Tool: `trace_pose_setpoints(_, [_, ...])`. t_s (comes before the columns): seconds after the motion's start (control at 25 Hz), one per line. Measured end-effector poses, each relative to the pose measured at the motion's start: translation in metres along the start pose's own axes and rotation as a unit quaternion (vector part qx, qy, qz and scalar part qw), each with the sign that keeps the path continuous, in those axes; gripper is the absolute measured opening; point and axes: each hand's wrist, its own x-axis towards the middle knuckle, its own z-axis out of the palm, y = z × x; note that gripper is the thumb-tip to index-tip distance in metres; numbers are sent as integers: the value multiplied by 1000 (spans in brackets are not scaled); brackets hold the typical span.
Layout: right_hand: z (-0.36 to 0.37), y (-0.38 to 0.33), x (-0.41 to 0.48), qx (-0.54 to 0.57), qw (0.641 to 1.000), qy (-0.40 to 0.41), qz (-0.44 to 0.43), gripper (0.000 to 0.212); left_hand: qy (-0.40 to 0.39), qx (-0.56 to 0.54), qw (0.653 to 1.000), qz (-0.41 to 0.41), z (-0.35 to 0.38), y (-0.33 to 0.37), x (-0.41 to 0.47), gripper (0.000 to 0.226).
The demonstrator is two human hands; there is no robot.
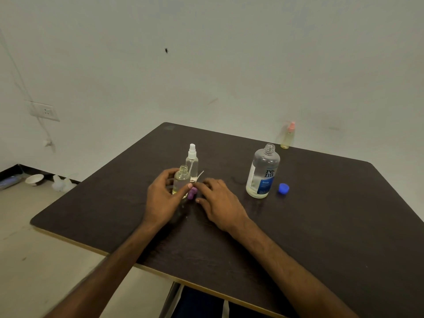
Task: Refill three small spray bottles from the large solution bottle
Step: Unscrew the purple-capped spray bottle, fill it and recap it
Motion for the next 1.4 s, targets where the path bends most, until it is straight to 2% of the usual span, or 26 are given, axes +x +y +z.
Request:
trace_pose_setpoints(0.12, [9, 6, 13, -21, 998, -19, -57, 45, 5, 5, 1000, -2, -1, -1, -1, 50])
trace_pose_setpoints(0.24, [11, 9, 17, -40, 995, -17, -91, 37, 12, 8, 1000, -5, -3, -3, -1, 51])
trace_pose_setpoints(0.4, [6, 11, 7, -85, 990, 25, -108, 34, 9, 8, 1000, -3, 0, -4, 0, 50])
trace_pose_setpoints(0.52, [-7, 18, 2, -112, 983, 114, -93, 44, 1, 0, 1000, -5, 6, -5, 1, 50])
trace_pose_setpoints(0.64, [-30, 22, 3, 38, 967, 250, -30, 31, -6, -7, 1000, -11, 18, -4, 2, 49])
trace_pose_setpoints(0.76, [-48, 17, 2, 241, 904, 349, 57, 32, -29, -8, 1000, 4, 35, 2, 4, 48])
trace_pose_setpoints(0.92, [-57, 16, 0, 395, 822, 401, 90, 30, -55, -6, 998, 22, 53, 8, 5, 47])
trace_pose_setpoints(1.12, [-60, 22, 3, 479, 753, 439, 101, 30, -78, 12, 996, 44, 60, 9, 3, 47])
trace_pose_setpoints(1.28, [-60, 15, 5, 504, 740, 436, 91, 30, -78, 18, 996, 47, 60, 9, 4, 48])
trace_pose_setpoints(1.4, [-58, 11, 5, 511, 744, 422, 85, 28, -80, 20, 995, 54, 60, 10, 3, 47])
